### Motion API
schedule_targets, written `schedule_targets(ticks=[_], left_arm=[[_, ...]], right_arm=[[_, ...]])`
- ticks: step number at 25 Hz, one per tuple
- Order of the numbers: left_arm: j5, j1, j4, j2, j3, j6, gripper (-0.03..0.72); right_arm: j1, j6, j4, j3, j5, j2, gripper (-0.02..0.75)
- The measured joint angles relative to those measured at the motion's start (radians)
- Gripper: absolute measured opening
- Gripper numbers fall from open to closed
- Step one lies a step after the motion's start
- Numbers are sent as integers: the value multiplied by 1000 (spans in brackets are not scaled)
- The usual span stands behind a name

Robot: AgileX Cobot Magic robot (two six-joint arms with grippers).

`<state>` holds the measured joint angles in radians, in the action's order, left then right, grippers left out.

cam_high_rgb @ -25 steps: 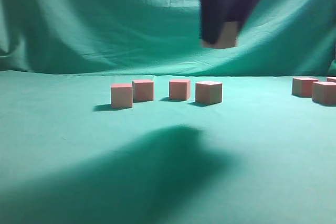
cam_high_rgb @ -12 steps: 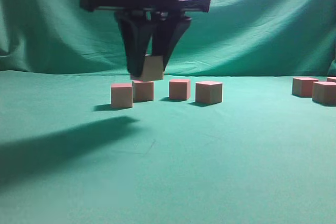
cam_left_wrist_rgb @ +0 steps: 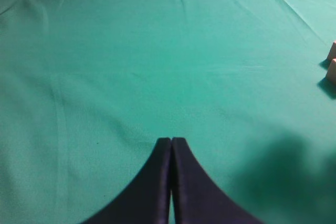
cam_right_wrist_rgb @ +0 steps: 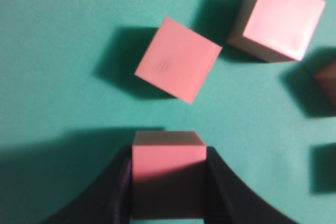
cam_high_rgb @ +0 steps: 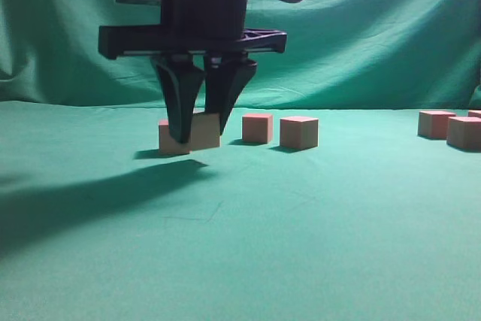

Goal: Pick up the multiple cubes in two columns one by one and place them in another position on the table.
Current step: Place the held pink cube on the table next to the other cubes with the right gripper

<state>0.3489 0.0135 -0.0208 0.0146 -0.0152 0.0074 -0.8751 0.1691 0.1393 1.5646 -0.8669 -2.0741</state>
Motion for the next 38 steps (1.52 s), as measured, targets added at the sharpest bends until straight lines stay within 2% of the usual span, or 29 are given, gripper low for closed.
schedule_targets(ticks=[21, 27, 29, 32, 33, 37, 38], left_arm=[[0, 0, 0, 0, 0, 0, 0], [0, 0, 0, 0, 0, 0, 0], [0, 0, 0, 0, 0, 0, 0], [0, 0, 0, 0, 0, 0, 0], [0, 0, 0, 0, 0, 0, 0], [0, 0, 0, 0, 0, 0, 0], [0, 0, 0, 0, 0, 0, 0]], right_arm=[[0, 1, -2, 15, 46, -47, 264], [0, 1, -2, 18, 27, -47, 559], [0, 1, -2, 24, -3, -45, 624], [-2, 1, -2, 63, -95, -26, 617], [-2, 1, -2, 82, -130, -13, 659], [-2, 1, -2, 158, -270, 58, 643], [-2, 1, -2, 174, -310, 82, 593]])
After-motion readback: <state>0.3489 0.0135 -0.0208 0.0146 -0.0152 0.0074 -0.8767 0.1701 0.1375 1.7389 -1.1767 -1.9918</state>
